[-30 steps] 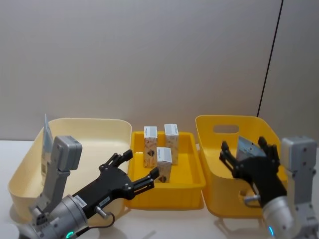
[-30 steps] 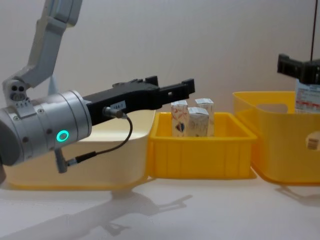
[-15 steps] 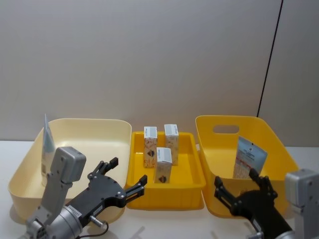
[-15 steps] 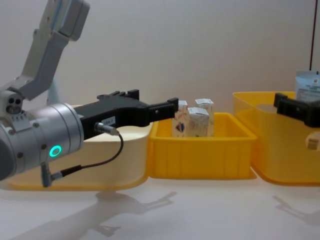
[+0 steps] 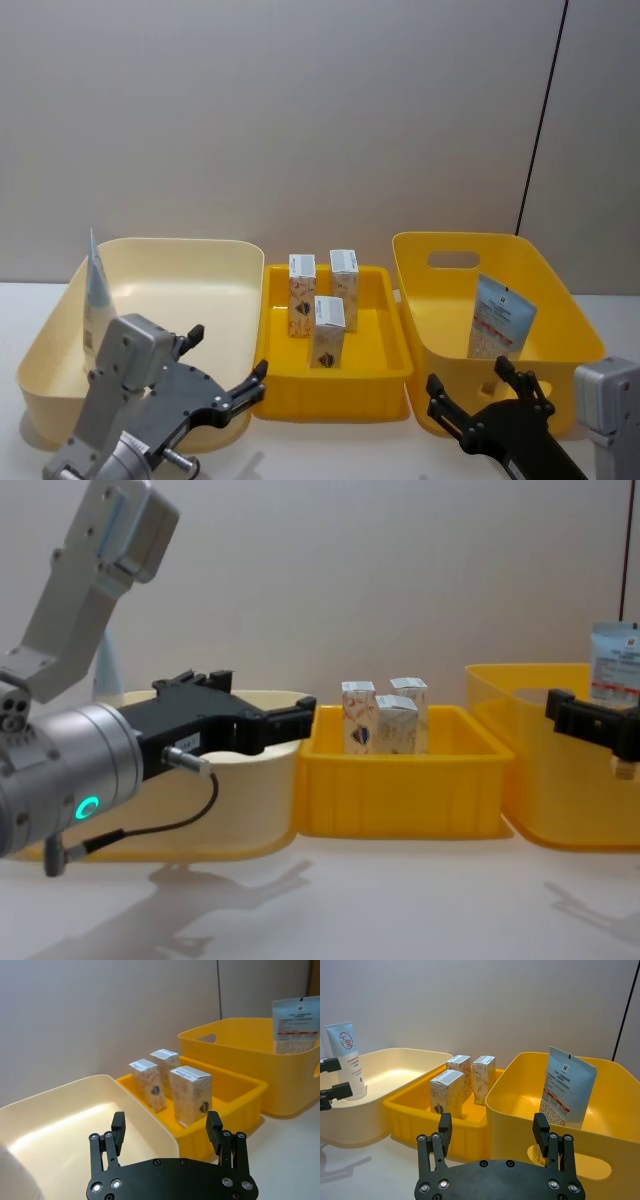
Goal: Bimanual collaborative sorting of washing and personal care products
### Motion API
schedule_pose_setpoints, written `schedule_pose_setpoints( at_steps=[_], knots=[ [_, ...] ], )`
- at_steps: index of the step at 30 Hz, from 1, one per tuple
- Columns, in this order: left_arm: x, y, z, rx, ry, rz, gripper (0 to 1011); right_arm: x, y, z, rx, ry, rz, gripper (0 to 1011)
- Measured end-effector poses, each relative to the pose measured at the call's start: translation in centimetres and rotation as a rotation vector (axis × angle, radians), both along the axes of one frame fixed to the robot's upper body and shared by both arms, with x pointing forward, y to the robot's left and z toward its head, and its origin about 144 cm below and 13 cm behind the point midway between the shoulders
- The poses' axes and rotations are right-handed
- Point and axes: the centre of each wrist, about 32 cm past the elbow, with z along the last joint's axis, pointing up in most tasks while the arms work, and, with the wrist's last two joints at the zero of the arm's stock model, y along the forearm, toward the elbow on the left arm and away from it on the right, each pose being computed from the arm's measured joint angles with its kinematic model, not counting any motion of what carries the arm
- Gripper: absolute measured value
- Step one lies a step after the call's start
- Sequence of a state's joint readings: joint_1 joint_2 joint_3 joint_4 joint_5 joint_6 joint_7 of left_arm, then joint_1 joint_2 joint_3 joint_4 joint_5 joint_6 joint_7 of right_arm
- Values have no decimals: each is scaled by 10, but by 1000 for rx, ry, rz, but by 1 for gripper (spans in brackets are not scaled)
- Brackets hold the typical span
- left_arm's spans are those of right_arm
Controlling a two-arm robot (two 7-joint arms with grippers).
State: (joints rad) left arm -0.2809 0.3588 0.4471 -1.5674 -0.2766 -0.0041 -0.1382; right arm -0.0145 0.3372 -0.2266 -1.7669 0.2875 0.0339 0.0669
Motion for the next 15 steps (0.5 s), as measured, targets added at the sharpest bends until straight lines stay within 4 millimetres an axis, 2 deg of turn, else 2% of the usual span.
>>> schedule_pose_setpoints(
  at_steps=[15],
  knots=[
    [-15, -1, -1, 58, -35, 108, 1003, 0, 0, 0, 0, 0, -1, 1002]
  ],
)
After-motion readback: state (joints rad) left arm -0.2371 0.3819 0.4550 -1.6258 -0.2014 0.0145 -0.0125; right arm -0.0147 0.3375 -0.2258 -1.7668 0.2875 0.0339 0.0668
